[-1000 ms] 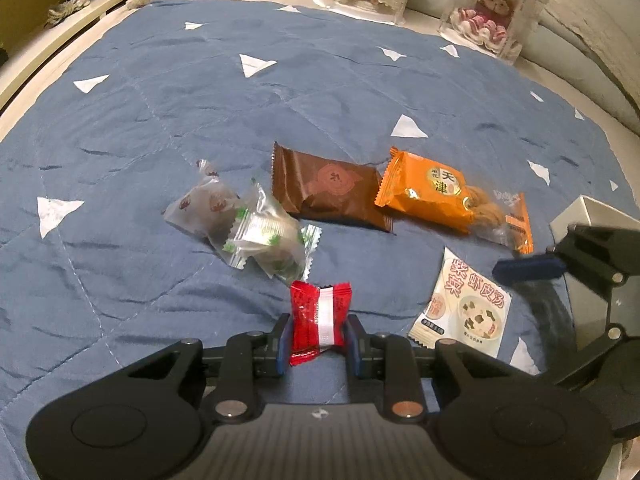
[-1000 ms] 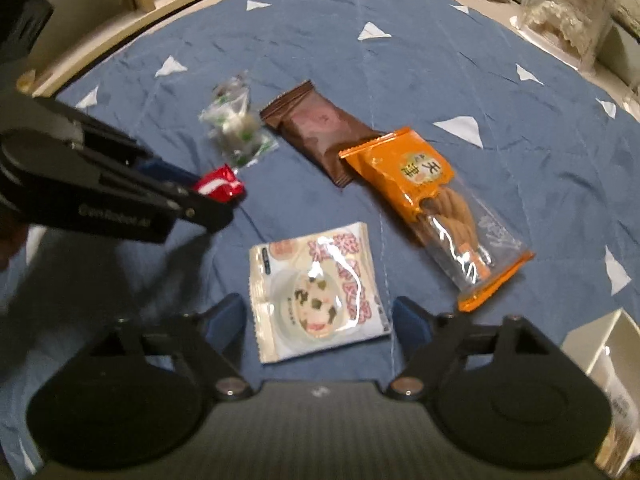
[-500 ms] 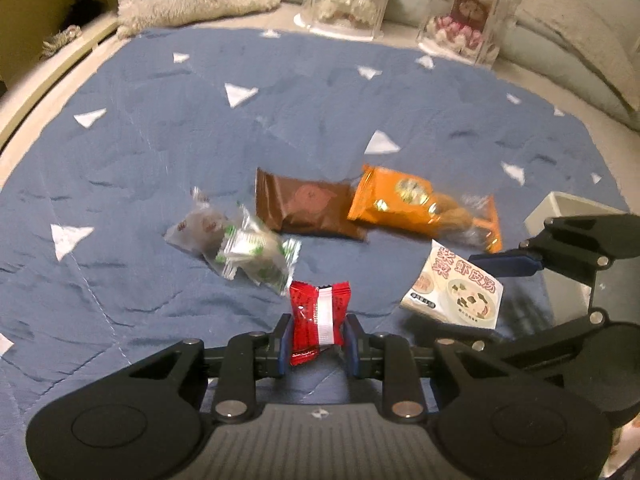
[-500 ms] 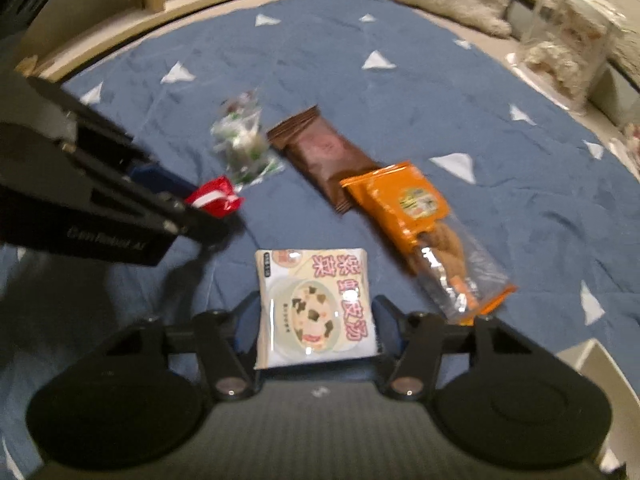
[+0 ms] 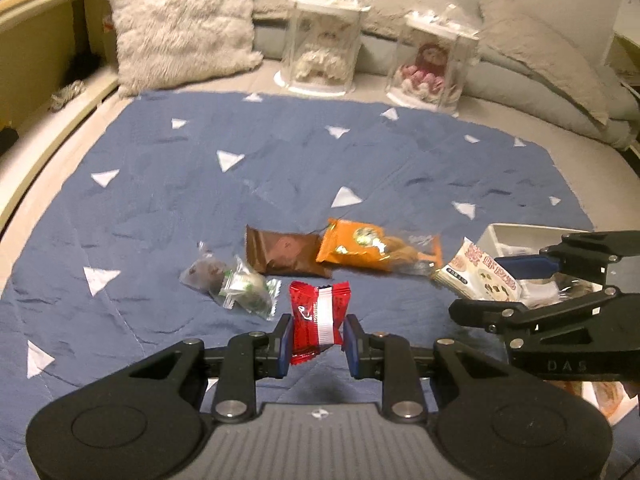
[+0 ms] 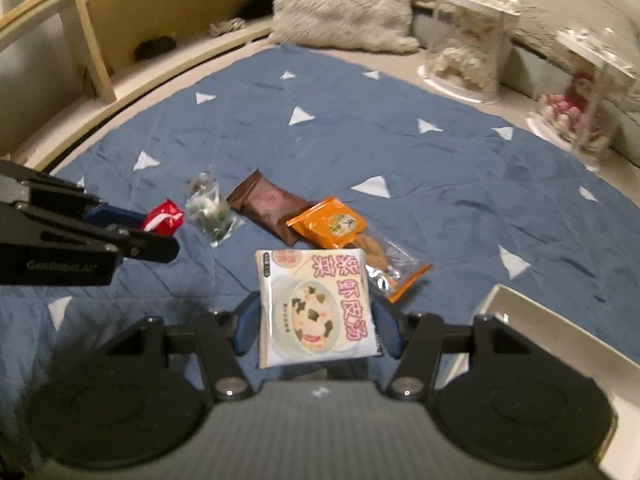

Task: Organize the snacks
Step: 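Carry the red candy and white packet over the white box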

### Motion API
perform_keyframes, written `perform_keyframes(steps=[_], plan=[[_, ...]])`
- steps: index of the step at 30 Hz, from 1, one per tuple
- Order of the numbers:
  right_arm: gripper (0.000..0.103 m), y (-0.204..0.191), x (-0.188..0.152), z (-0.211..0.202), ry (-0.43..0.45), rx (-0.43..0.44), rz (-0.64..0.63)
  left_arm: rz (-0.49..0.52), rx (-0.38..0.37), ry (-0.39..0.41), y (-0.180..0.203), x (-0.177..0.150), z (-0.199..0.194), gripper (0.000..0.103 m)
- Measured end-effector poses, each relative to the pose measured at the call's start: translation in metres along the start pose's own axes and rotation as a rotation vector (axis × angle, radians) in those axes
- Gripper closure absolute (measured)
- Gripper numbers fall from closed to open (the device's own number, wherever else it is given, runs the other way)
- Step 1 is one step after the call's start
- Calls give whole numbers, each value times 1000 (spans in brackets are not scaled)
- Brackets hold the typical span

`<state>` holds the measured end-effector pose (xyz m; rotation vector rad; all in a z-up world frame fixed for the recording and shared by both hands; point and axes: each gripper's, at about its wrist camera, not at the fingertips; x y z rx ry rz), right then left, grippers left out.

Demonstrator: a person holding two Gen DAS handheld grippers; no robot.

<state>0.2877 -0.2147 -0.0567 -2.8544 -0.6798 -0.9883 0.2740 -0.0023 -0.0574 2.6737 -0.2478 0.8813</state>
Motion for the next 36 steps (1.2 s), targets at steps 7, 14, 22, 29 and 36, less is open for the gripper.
perform_keyframes(steps=[7, 14, 22, 29, 36], plan=[[38, 11, -6, -44, 37, -36, 95, 22, -32, 50, 17, 2, -26, 74], [38, 21, -15, -89, 79, -94, 137, 38, -81, 92, 37, 4, -45, 74], [38, 42, -40, -133, 105, -159, 181, 112, -142, 87, 84, 1, -49, 74], [38, 77, -76, -168, 112, -219, 261, 179, -185, 71, 139, -10, -43, 74], [38, 112, -119, -179, 97, -278, 334, 202, -237, 79, 188, -16, -35, 74]])
Point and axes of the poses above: each gripper's, at about its wrist camera, not at the fingertips, and z roughly the way its jaws point, y to its right, x to its top, and after that the axes turned 11 degrees about -x, right-handed
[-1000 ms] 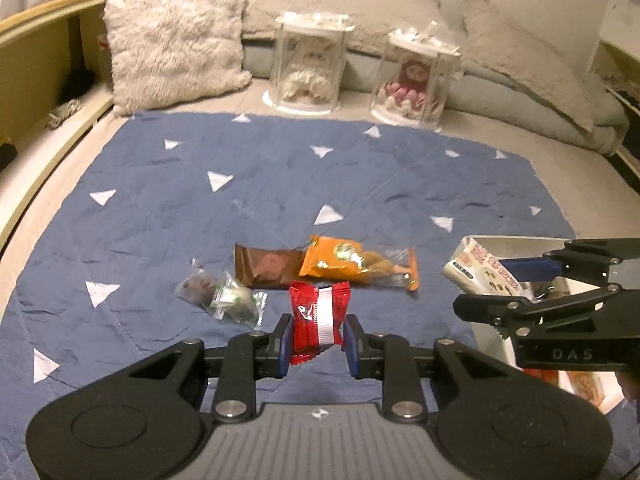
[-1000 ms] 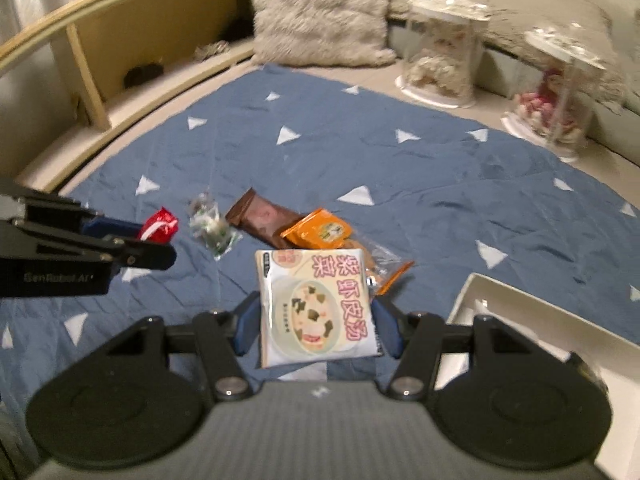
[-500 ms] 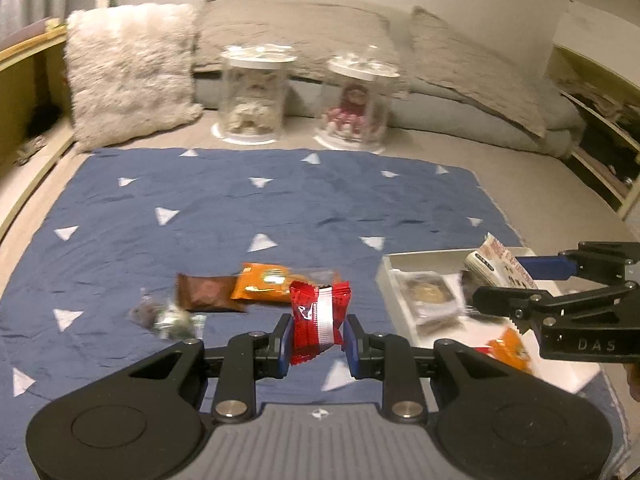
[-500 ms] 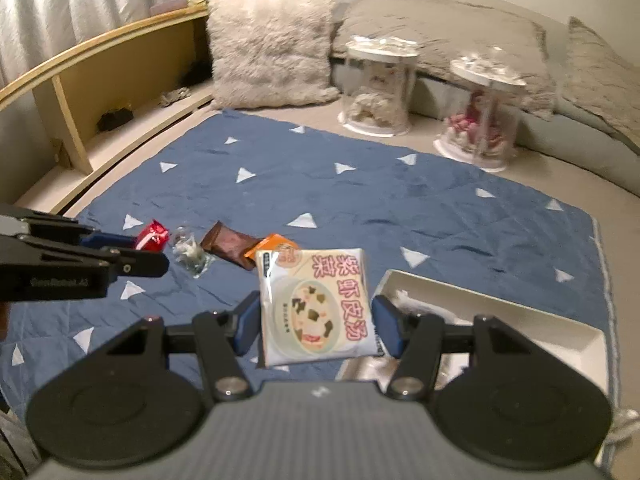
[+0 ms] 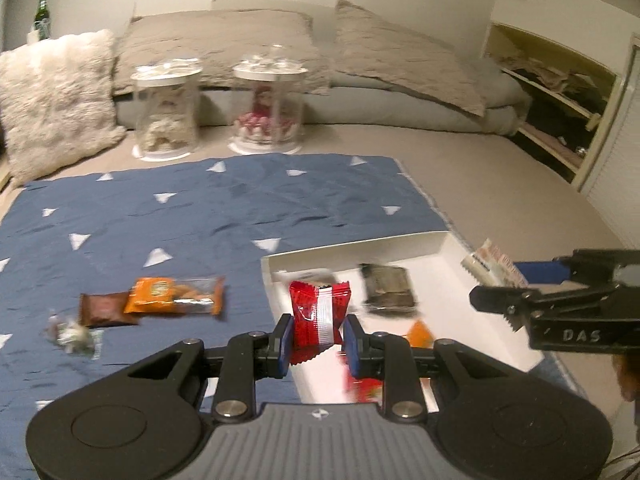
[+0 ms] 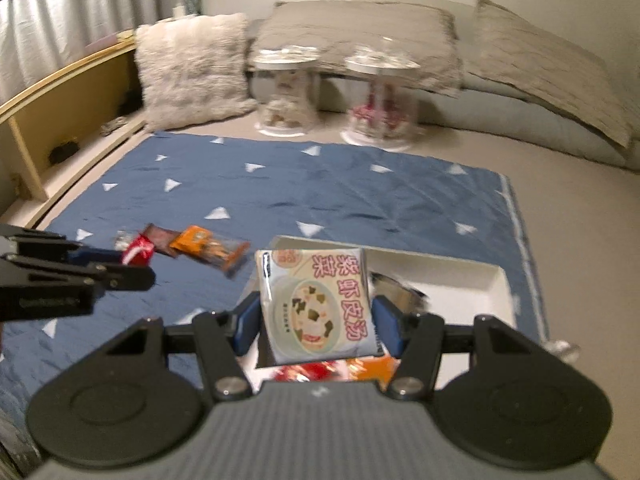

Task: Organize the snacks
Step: 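Carry the red candy and white packet over the white box, then open both tools to drop the candy and packet into the box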

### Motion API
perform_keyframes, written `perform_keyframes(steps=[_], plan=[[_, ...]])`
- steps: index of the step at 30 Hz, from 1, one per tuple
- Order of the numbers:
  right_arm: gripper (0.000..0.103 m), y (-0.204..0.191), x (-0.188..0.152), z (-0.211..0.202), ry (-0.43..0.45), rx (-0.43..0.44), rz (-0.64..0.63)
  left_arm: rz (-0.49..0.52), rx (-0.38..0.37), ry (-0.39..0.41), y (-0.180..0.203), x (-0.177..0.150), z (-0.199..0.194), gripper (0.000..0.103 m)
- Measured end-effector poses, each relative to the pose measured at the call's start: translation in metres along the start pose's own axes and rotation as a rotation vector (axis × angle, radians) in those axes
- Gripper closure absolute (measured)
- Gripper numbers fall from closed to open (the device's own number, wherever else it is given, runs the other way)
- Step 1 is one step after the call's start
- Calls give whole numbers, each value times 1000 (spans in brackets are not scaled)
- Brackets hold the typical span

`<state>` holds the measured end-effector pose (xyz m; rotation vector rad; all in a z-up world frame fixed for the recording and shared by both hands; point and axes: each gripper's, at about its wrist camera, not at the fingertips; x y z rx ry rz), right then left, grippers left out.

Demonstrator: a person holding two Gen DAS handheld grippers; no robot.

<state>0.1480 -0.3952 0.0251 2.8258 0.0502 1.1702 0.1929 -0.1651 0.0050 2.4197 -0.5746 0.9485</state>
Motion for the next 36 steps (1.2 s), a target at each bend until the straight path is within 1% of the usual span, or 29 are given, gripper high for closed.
perform_keyframes(steps=[5, 11, 16, 20, 24, 28, 34, 35, 36], plan=[[38, 38, -24, 4, -31, -33, 54, 3, -60, -22, 30, -3, 25, 74], [38, 74, -48, 7, -68, -61, 121, -25, -145, -59, 52, -11, 64, 74], [37, 97, -56, 15, -103, -79, 168, -45, -179, -134, 62, -22, 94, 74], [37, 110, -64, 31, -164, -73, 194, -38, -163, -215, 63, -34, 113, 74], [37, 120, -77, 49, -234, -67, 200, -52, -145, -276, 54, -44, 124, 74], [37, 118, -84, 62, -286, -61, 207, -65, -140, -305, 48, -51, 131, 74], [36, 110, -80, 75, -316, -56, 204, -69, -138, -329, 46, -54, 134, 73], [36, 108, -79, 78, -320, -58, 202, -69, -137, -331, 46, -53, 135, 71], [35, 106, -78, 80, -319, -63, 198, -69, -135, -332, 46, -53, 135, 62]])
Point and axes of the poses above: each gripper's, at about its wrist camera, not at the fingertips, and z roughly the way its jaws point, y to its right, x to its top, and after that the axes turned 11 degrees about -x, right-handed
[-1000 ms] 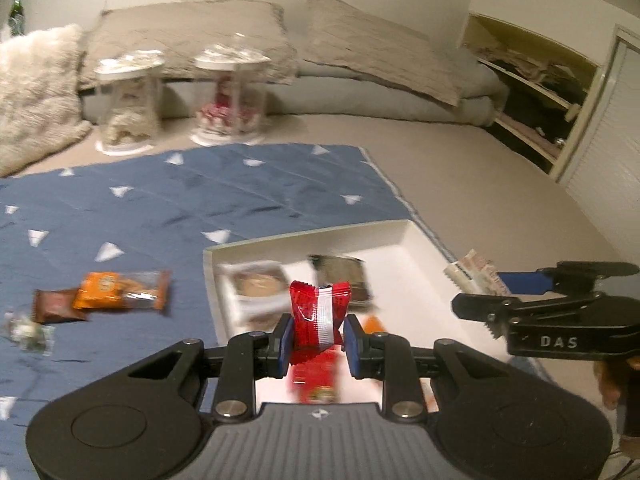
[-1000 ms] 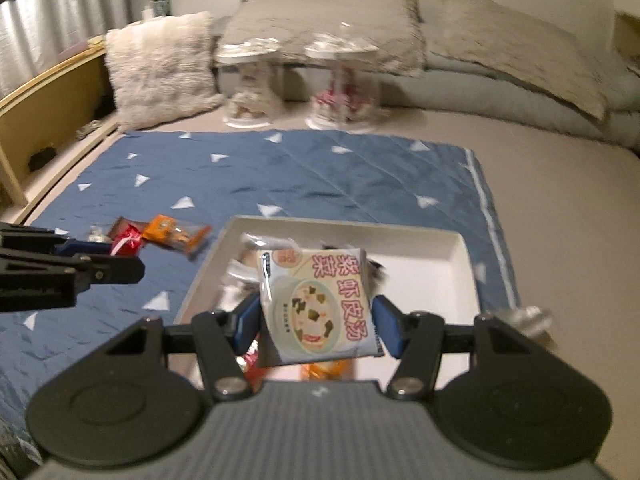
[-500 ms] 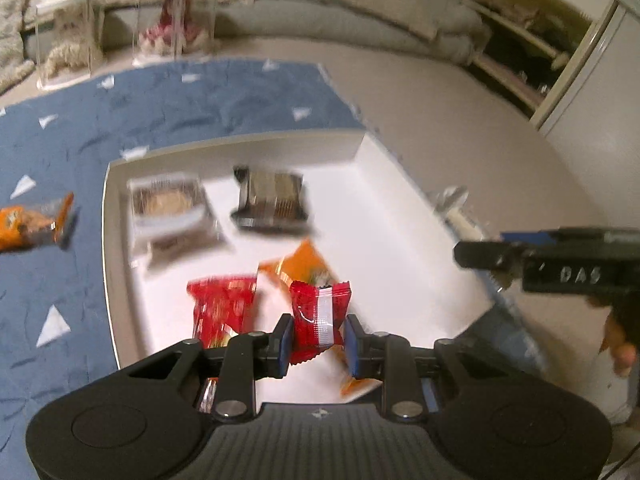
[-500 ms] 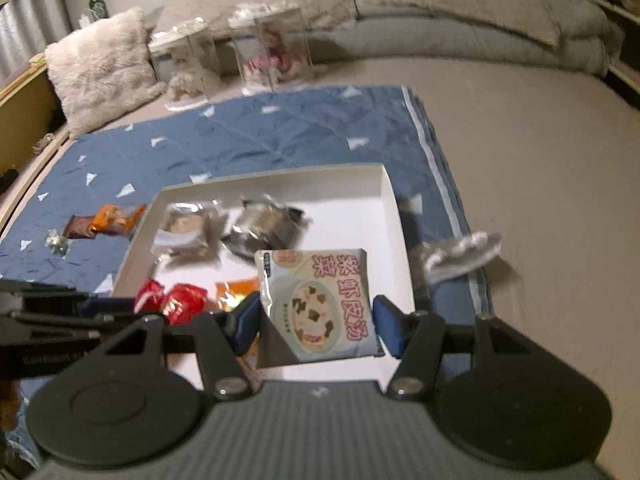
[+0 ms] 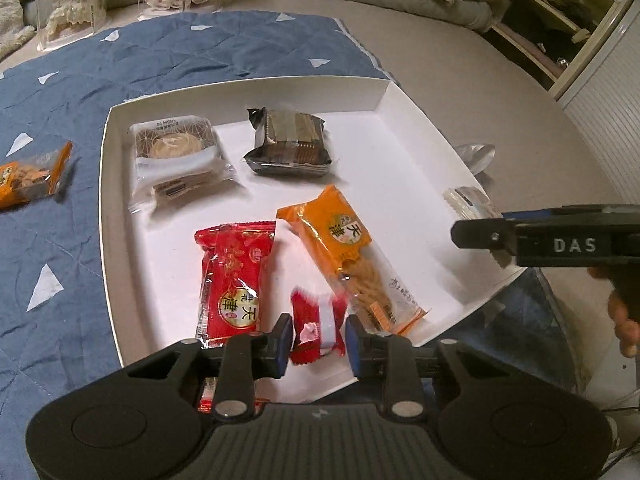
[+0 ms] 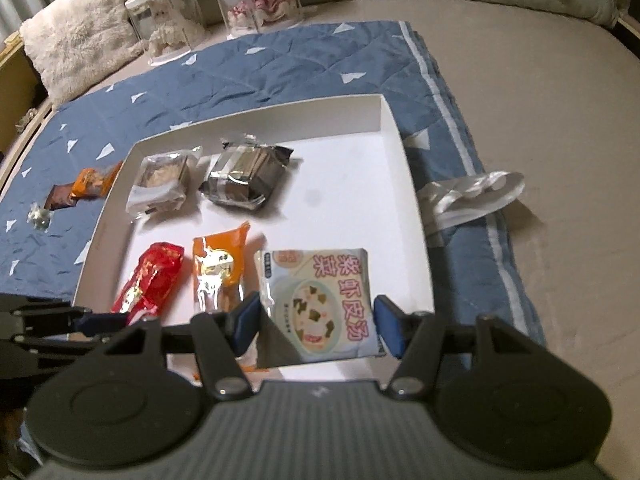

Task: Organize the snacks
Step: 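Open both tools to drop the candy and packet into the box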

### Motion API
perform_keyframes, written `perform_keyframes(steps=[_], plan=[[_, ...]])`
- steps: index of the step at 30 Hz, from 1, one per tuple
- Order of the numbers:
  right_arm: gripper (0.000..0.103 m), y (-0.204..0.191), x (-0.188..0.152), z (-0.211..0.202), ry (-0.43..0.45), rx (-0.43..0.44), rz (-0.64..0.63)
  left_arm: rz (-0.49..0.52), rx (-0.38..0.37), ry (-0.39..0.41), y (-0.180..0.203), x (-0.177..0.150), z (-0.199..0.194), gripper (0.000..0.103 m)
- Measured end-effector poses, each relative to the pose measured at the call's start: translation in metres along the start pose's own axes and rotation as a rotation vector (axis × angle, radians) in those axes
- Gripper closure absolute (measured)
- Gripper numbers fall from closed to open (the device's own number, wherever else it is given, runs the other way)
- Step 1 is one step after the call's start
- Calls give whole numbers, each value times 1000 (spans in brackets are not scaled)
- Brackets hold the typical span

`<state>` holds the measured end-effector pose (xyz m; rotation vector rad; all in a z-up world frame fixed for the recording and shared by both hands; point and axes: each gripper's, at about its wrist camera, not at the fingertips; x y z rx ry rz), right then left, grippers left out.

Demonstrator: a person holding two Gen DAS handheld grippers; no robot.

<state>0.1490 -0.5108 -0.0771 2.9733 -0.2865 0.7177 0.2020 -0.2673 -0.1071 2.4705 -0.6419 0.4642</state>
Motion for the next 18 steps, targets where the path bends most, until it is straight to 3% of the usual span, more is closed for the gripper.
perform_keyframes(steps=[2, 4, 13, 18], plan=[[28, -4, 1, 3, 18, -24, -6, 2, 3, 1, 0, 1, -1, 49], [13, -9, 1, 8, 2, -52, -29, 6, 4, 2, 1, 1, -2, 46], [11, -13, -7, 14, -85, -101, -54, 5, 9, 0, 3, 2, -7, 41], [10, -10, -10, 6, -77, -91, -43, 10, 17, 4, 6, 0, -12, 37]])
Point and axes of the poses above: each gripper's, at about its wrist camera, not at the fingertips, and z roughly the way its jaws point, y to its right, x to its top, and after that the axes turned 11 degrees about -x, right-handed
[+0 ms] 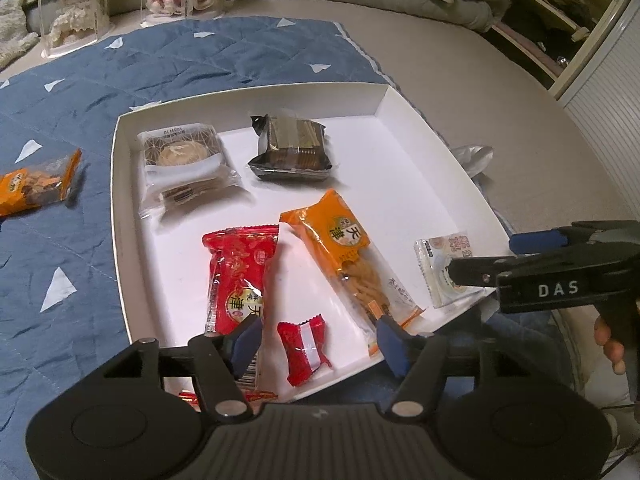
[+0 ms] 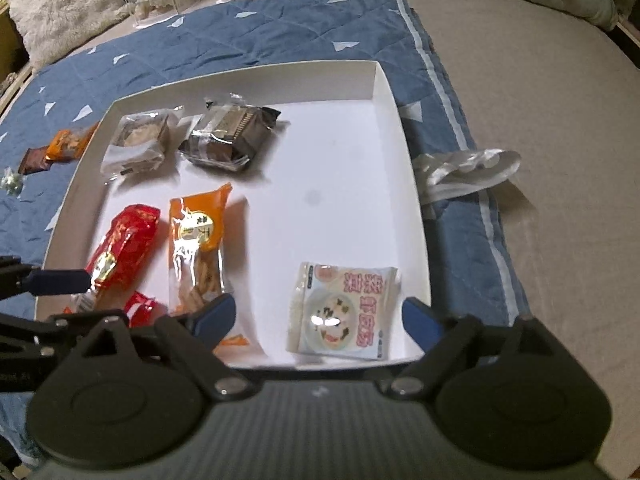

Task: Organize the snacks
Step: 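Open both tools to drop the candy and packet into the box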

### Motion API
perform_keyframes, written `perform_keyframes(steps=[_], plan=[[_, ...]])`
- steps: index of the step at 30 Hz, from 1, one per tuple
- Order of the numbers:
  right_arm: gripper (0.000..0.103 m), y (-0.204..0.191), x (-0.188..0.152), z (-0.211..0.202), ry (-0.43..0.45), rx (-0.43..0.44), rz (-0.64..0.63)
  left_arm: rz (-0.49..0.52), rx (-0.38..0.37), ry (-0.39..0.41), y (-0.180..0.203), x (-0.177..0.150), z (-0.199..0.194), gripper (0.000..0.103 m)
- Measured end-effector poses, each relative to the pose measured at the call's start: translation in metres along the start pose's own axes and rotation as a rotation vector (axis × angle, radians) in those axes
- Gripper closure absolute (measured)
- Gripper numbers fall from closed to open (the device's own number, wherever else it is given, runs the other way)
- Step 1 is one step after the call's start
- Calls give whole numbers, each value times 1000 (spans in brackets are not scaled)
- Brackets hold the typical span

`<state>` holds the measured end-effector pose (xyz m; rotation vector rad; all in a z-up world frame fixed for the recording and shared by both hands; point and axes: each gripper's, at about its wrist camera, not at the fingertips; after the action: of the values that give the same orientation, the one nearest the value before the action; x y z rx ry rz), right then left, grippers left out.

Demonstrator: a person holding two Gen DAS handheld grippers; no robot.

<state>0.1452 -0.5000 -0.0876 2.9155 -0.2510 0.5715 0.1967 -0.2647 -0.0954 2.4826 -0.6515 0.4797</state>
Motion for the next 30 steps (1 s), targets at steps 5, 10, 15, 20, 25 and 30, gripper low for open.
perform_keyframes(steps=[5, 10, 15, 20, 25, 30], plan=[[9, 6, -6, -13, 20, 5, 14, 6, -1, 3, 3, -3, -7, 36], [7, 13, -12, -26, 43, 2, 32, 8, 6, 6, 4, -5, -13, 34], [5, 16, -18, -35, 59, -3, 30, 3, 20, 12, 2, -6, -21, 22], [1, 15, -23, -45, 78, -14, 16, -6, 34, 10, -2, -9, -28, 6], [1, 13, -28, -53, 103, -19, 23, -25, 47, 14, -9, -12, -34, 0], [0, 7, -31, -62, 131, -28, 16, -45, 53, 38, -17, -12, -42, 0]])
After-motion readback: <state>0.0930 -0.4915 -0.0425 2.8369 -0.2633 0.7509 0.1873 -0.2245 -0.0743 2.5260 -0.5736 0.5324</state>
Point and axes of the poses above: each gripper's, at about its wrist camera, not at the fingertips, and z roughly the way its jaws point, y to its right, x to its top, and after that the axes turned 11 degrees about -x, right-handed
